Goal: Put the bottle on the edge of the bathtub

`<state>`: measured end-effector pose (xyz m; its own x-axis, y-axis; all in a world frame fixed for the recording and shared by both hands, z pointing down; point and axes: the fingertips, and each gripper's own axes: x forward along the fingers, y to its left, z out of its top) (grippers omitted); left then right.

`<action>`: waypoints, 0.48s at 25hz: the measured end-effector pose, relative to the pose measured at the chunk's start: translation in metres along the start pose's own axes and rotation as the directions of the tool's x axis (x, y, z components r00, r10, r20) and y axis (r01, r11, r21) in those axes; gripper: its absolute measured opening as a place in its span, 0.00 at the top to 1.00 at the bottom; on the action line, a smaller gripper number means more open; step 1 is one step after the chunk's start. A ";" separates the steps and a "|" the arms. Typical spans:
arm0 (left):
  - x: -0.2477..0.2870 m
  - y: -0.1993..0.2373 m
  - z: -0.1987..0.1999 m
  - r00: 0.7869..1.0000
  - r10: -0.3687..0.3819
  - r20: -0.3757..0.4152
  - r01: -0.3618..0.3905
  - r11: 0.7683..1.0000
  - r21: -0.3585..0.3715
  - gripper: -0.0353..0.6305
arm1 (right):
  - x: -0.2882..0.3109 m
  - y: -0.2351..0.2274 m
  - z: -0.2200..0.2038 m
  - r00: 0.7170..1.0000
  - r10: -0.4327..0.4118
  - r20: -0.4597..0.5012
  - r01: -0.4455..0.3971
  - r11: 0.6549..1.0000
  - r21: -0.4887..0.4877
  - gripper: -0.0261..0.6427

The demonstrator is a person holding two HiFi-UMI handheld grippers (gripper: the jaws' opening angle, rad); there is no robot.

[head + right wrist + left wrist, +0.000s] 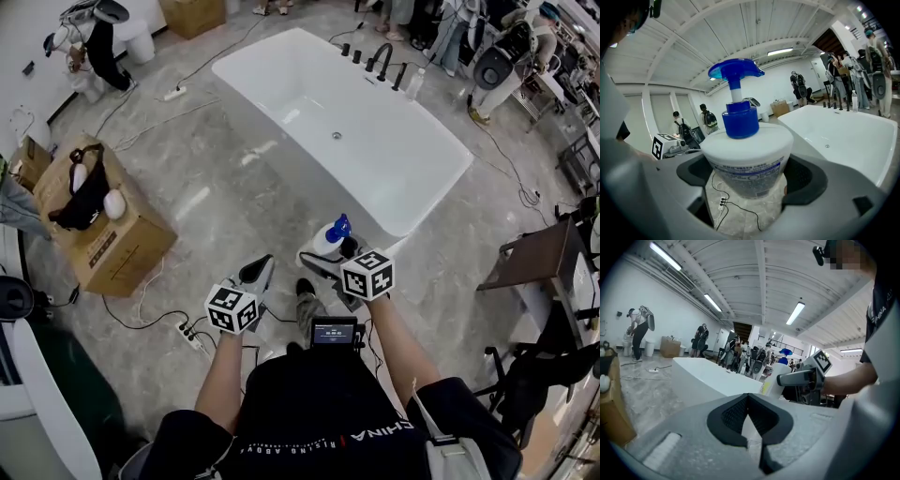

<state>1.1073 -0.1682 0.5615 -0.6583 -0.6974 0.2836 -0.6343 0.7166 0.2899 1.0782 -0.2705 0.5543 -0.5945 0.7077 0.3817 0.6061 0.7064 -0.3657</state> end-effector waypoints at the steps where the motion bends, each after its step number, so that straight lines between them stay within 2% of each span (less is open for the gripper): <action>1: 0.008 0.011 0.004 1.000 0.011 -0.005 -0.011 1.000 -0.007 0.94 | 0.010 -0.009 0.006 1.000 0.007 -0.006 -0.007 1.000 0.003 0.24; 8: 0.065 0.080 0.049 0.996 0.085 -0.030 -0.086 0.996 -0.022 0.94 | 0.081 -0.069 0.057 0.997 0.065 -0.037 -0.064 0.998 0.026 0.24; 12: 0.091 0.104 0.076 0.995 0.098 -0.028 -0.099 0.995 -0.013 0.94 | 0.111 -0.096 0.083 0.994 0.096 -0.052 -0.095 0.995 0.013 0.24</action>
<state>0.9506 -0.1559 0.5484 -0.7059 -0.6235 0.3361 -0.5610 0.7818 0.2721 0.9101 -0.2583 0.5609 -0.5055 0.7706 0.3882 0.6532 0.6357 -0.4114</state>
